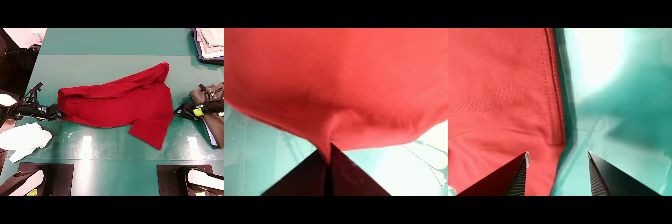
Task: Fold the shirts.
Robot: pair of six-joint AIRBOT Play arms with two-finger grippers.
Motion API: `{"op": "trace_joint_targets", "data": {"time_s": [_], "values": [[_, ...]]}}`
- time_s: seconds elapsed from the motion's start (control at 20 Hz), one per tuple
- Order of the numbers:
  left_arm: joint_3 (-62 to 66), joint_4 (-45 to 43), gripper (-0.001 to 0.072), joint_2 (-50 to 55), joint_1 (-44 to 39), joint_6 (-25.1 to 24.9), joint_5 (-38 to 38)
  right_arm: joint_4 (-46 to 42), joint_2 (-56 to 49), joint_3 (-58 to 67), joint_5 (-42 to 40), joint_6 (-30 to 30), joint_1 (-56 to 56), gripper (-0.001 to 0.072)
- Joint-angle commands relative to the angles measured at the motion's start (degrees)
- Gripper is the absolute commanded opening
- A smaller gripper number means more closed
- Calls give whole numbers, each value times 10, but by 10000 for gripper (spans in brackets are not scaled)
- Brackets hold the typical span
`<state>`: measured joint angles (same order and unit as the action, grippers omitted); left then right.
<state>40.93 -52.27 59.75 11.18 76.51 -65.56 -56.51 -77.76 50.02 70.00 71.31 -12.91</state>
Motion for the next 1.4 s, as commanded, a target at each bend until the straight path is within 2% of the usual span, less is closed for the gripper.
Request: {"op": "trace_joint_targets", "data": {"time_s": [0.0,0.1,0.15,0.25,0.3,0.4,0.55,0.9,1.1,1.2,1.35], "values": [[2,5,25,0,0,0,1,0,-26,-5,-19,-5,34,436],[2,5,25,0,0,0,0,0,-41,12,-9,-5,56,425],[2,5,25,0,0,-1,0,-2,-42,18,-8,-5,65,350],[3,5,25,0,0,-4,-4,-4,-30,20,-13,-6,73,71],[4,4,25,0,0,-5,-7,-6,-18,20,-14,-12,73,20],[28,4,24,0,0,-6,-23,1,21,21,-21,-12,64,19],[142,19,25,0,0,-4,-61,23,98,84,-21,-8,39,18],[584,52,25,0,0,1,-80,44,242,392,-93,-4,-3,18],[806,61,25,-1,0,16,-89,42,302,510,-113,-4,-36,19],[847,103,25,-13,0,16,-78,40,328,546,-108,-4,-60,19],[841,168,24,-63,0,17,-64,39,362,586,-89,-4,-102,18]]}}
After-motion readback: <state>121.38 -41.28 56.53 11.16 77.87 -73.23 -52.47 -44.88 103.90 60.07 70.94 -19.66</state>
